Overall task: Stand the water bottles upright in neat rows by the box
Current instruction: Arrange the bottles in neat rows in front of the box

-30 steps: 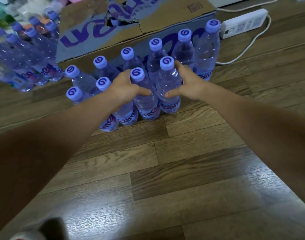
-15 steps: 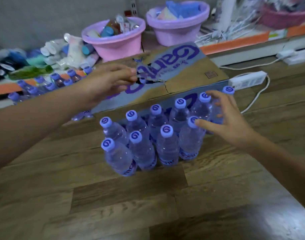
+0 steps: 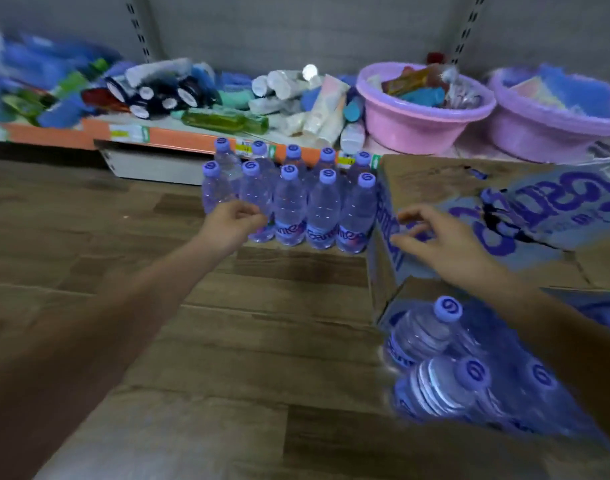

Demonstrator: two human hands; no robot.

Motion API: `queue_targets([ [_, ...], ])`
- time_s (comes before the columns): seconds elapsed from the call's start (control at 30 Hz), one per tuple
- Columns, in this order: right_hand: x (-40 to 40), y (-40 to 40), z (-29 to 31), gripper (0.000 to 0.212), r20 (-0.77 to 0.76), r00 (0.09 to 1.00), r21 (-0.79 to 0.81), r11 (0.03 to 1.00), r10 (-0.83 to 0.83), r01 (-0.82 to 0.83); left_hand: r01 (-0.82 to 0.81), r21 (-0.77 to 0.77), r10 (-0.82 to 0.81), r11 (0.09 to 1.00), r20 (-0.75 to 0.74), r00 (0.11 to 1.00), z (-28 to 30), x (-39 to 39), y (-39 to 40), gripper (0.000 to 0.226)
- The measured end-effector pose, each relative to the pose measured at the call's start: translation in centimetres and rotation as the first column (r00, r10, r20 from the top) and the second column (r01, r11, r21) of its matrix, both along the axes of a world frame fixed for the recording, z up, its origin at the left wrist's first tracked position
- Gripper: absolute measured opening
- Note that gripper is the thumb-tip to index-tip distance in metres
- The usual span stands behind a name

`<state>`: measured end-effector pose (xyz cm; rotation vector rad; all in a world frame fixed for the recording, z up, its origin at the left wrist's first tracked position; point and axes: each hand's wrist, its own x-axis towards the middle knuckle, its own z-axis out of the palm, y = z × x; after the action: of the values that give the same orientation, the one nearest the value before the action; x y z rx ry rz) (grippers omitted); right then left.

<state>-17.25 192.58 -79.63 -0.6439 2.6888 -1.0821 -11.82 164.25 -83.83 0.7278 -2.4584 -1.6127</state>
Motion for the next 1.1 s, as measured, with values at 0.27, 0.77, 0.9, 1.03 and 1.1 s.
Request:
queue_targets([
  [0.27,-6.6,-6.7,-4.5,0.02,0.349,0.884,-0.065,0.933,-0.31,0.353,0.159,0.101,-0.154,0.982,-0.056,0.986,-1.9,-7.5,2.7,0.045],
  [0.77,-11.7,-11.5,-10.9,0.062,0.178,0.872,-0.178,0.857,-0.455,0.484,0.234,-0.198,-0.28,0.952,-0.252,0.926,-7.2,-14.0,4.9,0.055],
  [0.9,-10.0,-10.9,-10.2,0.057,0.068,0.889,-0.046,0.888,-0.453,0.457,0.272,-0.21,-0.314,0.939,-0.206,0.927,-7.1,-12.9,4.9,0.055],
  [1.03,-6.3,-10.6,-10.2,0.064,0.064,0.888,-0.046,0.888,-0.455,0.458,0.33,-0.242,-0.378,0.912,-0.191,0.906,-7.3,-10.4,5.1,0.049],
  [1.1,-4.1,-10.1,-10.2,0.06,0.064,0.913,-0.038,0.913,-0.403,0.405,0.34,-0.256,-0.391,0.905,-0.185,0.902,-7.3,-8.5,5.0,0.049],
])
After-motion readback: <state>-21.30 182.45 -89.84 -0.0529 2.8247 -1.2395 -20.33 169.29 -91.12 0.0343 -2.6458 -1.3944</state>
